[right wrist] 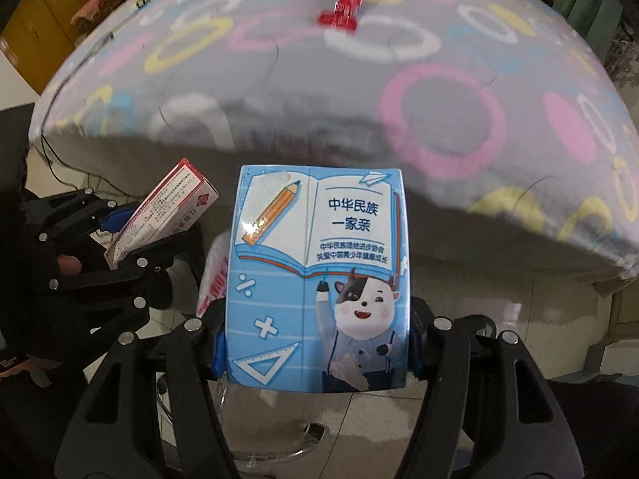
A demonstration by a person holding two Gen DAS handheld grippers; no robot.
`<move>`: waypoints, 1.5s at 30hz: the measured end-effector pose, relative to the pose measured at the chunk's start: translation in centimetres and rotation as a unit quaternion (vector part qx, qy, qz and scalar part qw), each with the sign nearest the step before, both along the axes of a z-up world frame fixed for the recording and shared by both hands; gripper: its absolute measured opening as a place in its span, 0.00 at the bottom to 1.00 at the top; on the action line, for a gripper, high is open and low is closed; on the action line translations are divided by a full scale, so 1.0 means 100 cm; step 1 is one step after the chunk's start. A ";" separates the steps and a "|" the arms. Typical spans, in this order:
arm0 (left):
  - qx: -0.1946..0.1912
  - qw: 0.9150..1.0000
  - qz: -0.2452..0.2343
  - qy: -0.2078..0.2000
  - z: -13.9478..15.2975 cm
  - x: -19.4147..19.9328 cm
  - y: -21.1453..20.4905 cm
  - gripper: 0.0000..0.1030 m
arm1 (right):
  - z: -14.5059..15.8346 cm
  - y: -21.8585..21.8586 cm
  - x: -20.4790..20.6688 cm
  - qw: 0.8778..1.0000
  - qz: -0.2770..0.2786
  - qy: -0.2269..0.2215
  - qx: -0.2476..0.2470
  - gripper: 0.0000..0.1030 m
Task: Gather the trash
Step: 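Lift the white-red box and blue carton and carry both tools over the bag, then open the left tool over the bag while the right tool releases the carton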
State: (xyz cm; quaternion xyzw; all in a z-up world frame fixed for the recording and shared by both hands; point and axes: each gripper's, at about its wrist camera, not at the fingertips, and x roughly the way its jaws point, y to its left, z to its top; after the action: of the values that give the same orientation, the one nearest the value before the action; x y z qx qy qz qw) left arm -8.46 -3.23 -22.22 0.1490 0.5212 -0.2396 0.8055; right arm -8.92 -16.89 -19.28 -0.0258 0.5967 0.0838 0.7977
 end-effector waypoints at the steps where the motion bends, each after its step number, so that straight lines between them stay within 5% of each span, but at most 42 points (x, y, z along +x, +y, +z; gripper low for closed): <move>1: -0.003 1.000 0.000 0.007 -0.005 0.001 0.000 0.32 | -0.008 0.001 0.000 1.000 0.001 0.008 -0.001 0.60; 17: 0.028 0.995 -0.055 0.076 -0.095 -0.003 -0.012 0.32 | -0.114 0.025 0.011 0.994 0.037 0.099 -0.029 0.60; 45: 0.068 0.987 -0.061 0.134 -0.168 -0.008 -0.012 0.32 | -0.186 0.040 0.018 0.983 0.050 0.175 -0.041 0.62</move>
State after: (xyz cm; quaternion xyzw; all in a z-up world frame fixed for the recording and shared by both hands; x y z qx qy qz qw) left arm -9.24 -4.46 -38.97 0.2019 0.6296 -0.2703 0.6999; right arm -7.11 -12.87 -37.83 -0.0728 0.7277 0.1025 0.6743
